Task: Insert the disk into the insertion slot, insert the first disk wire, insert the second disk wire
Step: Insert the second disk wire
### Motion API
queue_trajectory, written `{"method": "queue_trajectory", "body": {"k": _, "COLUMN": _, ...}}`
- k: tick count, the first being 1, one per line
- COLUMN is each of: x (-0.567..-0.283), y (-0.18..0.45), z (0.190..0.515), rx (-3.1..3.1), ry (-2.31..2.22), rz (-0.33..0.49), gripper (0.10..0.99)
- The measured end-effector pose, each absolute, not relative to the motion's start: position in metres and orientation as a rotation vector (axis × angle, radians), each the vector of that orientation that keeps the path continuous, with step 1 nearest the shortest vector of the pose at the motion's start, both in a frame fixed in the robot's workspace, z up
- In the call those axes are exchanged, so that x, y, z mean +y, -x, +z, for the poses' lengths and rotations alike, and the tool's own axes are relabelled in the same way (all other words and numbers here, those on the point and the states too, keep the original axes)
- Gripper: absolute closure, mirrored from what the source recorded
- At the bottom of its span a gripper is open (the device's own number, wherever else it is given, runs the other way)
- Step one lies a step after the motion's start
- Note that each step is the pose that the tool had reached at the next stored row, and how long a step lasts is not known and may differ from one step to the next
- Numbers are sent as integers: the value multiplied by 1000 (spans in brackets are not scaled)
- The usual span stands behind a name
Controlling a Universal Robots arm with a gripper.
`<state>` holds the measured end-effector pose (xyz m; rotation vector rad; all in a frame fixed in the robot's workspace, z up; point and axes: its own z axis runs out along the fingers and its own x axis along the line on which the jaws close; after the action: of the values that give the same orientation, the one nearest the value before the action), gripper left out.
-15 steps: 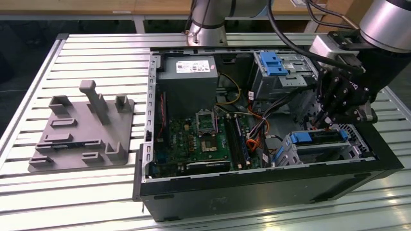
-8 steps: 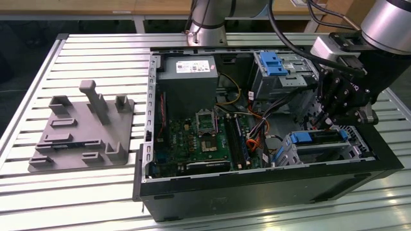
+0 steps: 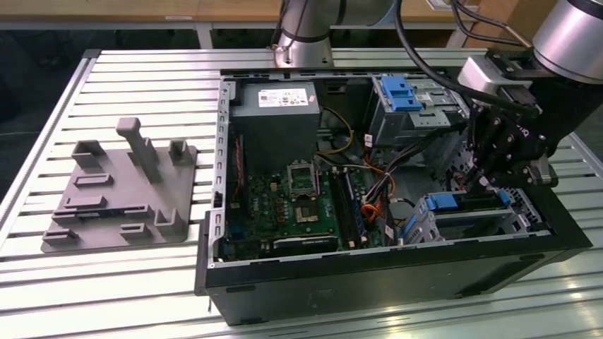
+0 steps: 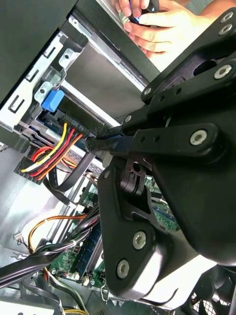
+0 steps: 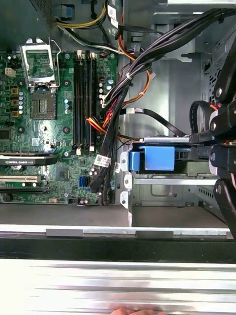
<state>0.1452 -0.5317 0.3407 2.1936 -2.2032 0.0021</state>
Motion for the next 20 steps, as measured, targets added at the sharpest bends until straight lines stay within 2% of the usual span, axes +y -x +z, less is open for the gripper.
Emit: {"method": "queue_trajectory", "body": {"k": 20, "x": -539, "y": -144, "z": 340, "rx": -2217, "ry": -2208, "rz": -29, "gripper": 941}}
